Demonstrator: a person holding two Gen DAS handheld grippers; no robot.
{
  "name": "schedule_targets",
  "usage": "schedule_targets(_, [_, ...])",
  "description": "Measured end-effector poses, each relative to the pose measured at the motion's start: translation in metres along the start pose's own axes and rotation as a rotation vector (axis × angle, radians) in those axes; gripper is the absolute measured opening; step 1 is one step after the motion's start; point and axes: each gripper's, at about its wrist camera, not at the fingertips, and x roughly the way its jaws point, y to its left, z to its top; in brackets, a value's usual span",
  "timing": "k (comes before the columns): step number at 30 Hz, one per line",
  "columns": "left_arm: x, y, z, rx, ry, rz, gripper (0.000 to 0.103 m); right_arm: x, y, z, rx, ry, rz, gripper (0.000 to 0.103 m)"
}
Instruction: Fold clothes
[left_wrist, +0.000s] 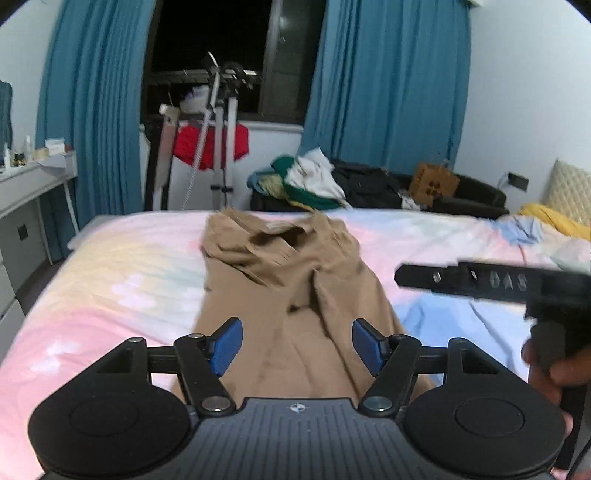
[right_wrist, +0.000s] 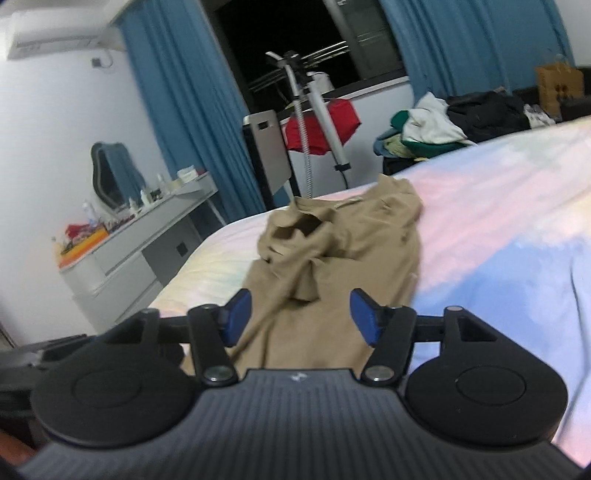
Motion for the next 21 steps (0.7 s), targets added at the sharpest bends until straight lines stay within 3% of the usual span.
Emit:
schedule_targets(3, [0.0,0.024,-0.003,-0.036,-0.01,0.027,0.068,0.031,0.018,0.022,-0.049,-0.002,-0.015,0.06])
schedule_targets(6, [0.002,0.045,-0.006,-0.087,-0.017,0.027,0.068,0.087,0.024,0.037,-0.029,0.045,-0.023,0.045])
schedule_targets(14, [0.01,0.067,-0.009,-0.113,-0.031,0.027,0.068,0.23,0.047,0.04,-0.155,0.18,-0.149,0.045])
schedule_targets(19, [0.011,0.074,-0.012,-0.166,-0.004,-0.005,0.068,0.265,0.052,0.035,-0.235,0.191,-0.21,0.045])
schedule_targets(20, [0.012,0.076,-0.012,-0.177,0.001,-0.011,0.068,0.264,0.052,0.035,-0.241,0.173,-0.215,0.033])
schedule_targets(21, [0.012,0.077,-0.013,-0.189,0.007,-0.016,0.068,0.262,0.05,0.039,-0.232,0.153,-0.228,0.013])
